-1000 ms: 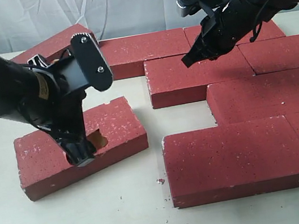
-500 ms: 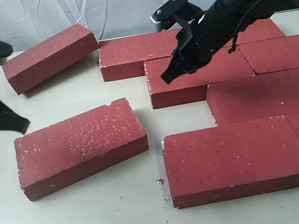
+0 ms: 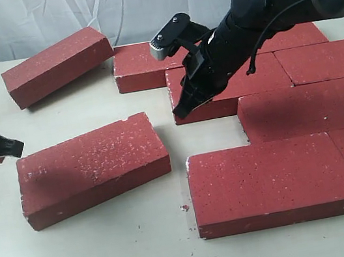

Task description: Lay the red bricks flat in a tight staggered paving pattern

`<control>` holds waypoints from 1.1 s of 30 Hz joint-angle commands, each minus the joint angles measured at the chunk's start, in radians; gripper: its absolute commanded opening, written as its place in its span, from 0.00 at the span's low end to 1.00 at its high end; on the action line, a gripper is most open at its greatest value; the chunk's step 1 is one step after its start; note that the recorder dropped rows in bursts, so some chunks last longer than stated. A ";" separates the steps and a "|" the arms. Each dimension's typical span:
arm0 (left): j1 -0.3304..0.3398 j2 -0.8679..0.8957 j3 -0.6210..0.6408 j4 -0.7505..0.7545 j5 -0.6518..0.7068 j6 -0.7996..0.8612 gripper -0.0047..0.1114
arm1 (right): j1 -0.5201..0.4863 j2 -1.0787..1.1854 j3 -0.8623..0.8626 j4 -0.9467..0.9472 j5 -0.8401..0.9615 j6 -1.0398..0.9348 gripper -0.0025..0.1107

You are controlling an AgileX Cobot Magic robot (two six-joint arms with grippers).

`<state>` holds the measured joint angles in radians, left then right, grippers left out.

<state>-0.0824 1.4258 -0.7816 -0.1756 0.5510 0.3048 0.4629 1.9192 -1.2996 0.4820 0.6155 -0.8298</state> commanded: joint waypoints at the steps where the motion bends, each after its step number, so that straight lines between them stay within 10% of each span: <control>1: 0.062 0.005 0.013 0.019 -0.023 0.121 0.04 | -0.001 0.006 -0.006 -0.001 -0.045 -0.008 0.02; 14: 0.160 0.193 -0.001 -0.300 0.099 0.516 0.04 | 0.046 0.190 -0.165 -0.005 0.072 0.000 0.02; 33: 0.160 0.230 -0.008 -0.324 0.049 0.533 0.04 | 0.092 0.271 -0.232 -0.148 0.056 0.159 0.02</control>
<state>0.0727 1.6556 -0.7833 -0.4757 0.6071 0.8272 0.5522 2.1927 -1.5263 0.3377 0.6719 -0.6838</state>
